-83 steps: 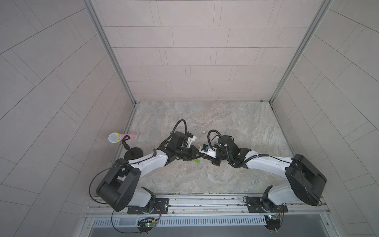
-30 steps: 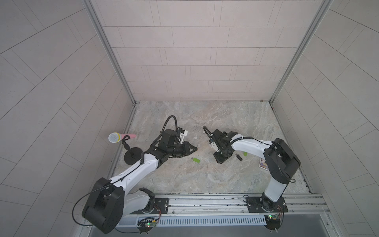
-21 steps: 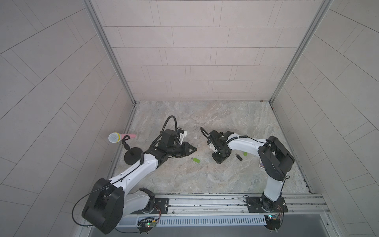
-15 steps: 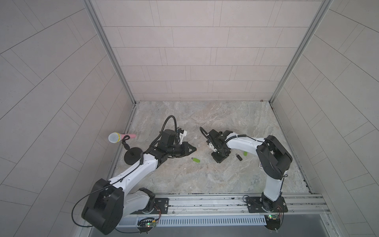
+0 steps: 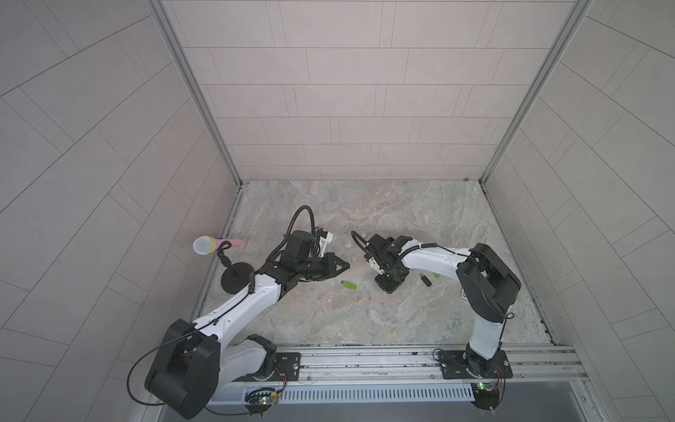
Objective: Close the usb drive cover
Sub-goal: Pick up the USB drive from the center of the board.
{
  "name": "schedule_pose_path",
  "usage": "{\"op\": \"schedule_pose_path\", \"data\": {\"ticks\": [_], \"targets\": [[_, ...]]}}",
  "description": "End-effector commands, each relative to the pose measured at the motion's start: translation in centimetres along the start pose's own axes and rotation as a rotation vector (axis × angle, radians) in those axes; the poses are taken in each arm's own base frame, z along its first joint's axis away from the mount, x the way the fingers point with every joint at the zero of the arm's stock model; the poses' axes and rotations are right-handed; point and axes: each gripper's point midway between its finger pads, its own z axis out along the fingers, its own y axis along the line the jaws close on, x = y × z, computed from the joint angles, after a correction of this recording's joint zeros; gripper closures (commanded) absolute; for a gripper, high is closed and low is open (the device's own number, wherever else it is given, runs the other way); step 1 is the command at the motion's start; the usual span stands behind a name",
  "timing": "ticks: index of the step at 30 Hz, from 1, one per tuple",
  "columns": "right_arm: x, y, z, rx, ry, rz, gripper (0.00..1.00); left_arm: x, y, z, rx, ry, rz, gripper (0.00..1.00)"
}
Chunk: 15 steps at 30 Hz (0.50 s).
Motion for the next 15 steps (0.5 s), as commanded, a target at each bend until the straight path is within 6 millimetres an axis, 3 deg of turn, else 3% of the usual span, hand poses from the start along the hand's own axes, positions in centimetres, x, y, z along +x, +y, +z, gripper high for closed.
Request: {"op": "schedule_pose_path", "data": {"ticks": [1,5,8,12,15], "targets": [[2.5,1.8,1.4,-0.041,0.078,-0.100,0.85,-0.2,-0.3,-0.6,0.003,-0.022,0.030,0.89],[2.4,0.6,2.0,0.027,0.098,-0.094,0.81,-0.1,0.0,-0.6,-0.005,-0.023,0.028,0.88],[1.8,0.8,2.7,0.009,0.099,-0.075,0.74,-0.2,0.0,-0.6,-0.008,-0.024,0.031,0.89],[1.6,1.2,3.6,-0.006,0.113,-0.050,0.73,0.0,0.1,-0.6,-0.010,-0.019,0.033,0.88],[1.6,1.4,3.7,-0.015,0.114,-0.048,0.78,0.2,0.3,-0.6,-0.015,-0.012,0.031,0.89]]}}
